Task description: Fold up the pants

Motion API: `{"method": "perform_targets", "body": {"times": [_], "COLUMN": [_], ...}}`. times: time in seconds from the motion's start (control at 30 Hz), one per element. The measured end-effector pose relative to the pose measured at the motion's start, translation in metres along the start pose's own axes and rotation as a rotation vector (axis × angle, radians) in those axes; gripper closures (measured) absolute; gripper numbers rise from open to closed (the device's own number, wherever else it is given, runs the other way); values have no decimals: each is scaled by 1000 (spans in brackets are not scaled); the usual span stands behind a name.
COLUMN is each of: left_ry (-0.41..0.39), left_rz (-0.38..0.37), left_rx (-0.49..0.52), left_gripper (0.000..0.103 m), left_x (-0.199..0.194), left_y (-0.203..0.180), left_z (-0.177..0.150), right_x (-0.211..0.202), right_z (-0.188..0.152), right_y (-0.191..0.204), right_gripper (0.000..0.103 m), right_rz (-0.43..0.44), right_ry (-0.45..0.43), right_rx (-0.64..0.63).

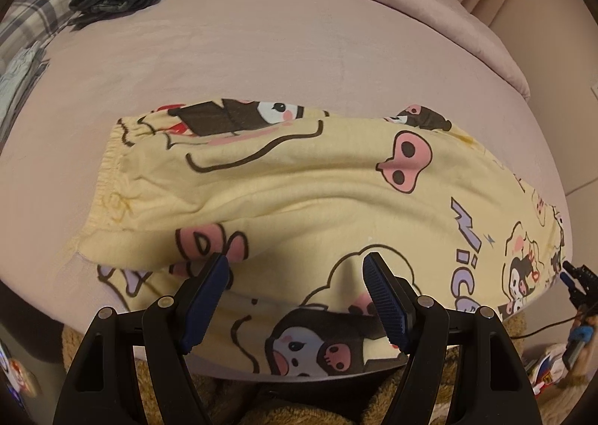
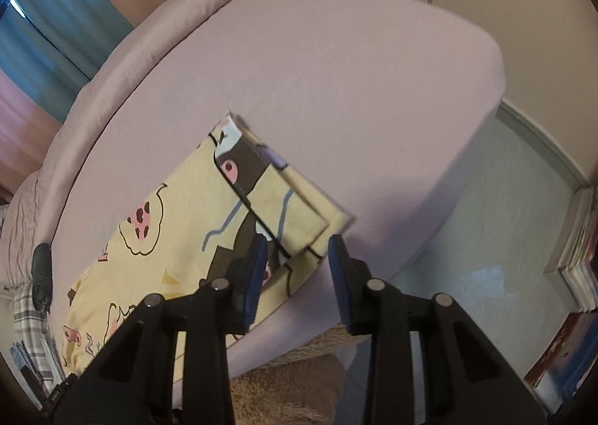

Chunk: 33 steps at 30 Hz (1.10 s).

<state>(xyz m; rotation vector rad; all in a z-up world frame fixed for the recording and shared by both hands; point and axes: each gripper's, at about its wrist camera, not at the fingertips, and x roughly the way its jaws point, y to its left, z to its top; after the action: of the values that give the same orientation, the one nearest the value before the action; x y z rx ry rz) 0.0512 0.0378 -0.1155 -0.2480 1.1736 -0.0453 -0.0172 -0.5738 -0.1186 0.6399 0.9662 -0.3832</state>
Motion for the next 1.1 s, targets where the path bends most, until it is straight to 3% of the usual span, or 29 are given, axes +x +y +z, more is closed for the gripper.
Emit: {"method": "perform_targets", "body": {"times": [0.2,0.27,0.3,0.43,0.57,0.7,0.87,0.9,1.0,1.1], "left_ry": [-1,1,0,-9,-13,-18,6,6,-14,-18], "left_rz": [15,24,29,48,60,65,87,103,122,108], "left_rx": [-14,-21,-23,-39,-64,-111,-126,-127,-156,-194], "left_gripper": [29,29,29,29,29,29,29,29,29,29], "left_x": [-3,-2,-3,-8,-12,-14,-19,-22,-35,-46], "left_y": [5,6,8,16,27,42,53,56,69,82], "left_z": [-3,-3,-3,-3,-1,2,-3,-4,-8,-10], "right_x": [19,19,17,-6,-33,-33,4,7,-1,-21], "right_z": [-3,-3,-3,-11,-11,-8,-12,-17,-28,-39], "right_y": [14,18,20,18,2,-4,-3,-1,11,39], "right_gripper": [70,91,95,96,96,96,88,80,58,55], "right_rz": [-29,-58,-76,-65,21,-54,-172,-207,-271,-291], "right_ry": [-23,-63,-92,-177,-234,-231,-80,-66,-70,-105], "right_rx": [-16,-16,-37,-23,33,3,-62,-85,-128,-202]}}
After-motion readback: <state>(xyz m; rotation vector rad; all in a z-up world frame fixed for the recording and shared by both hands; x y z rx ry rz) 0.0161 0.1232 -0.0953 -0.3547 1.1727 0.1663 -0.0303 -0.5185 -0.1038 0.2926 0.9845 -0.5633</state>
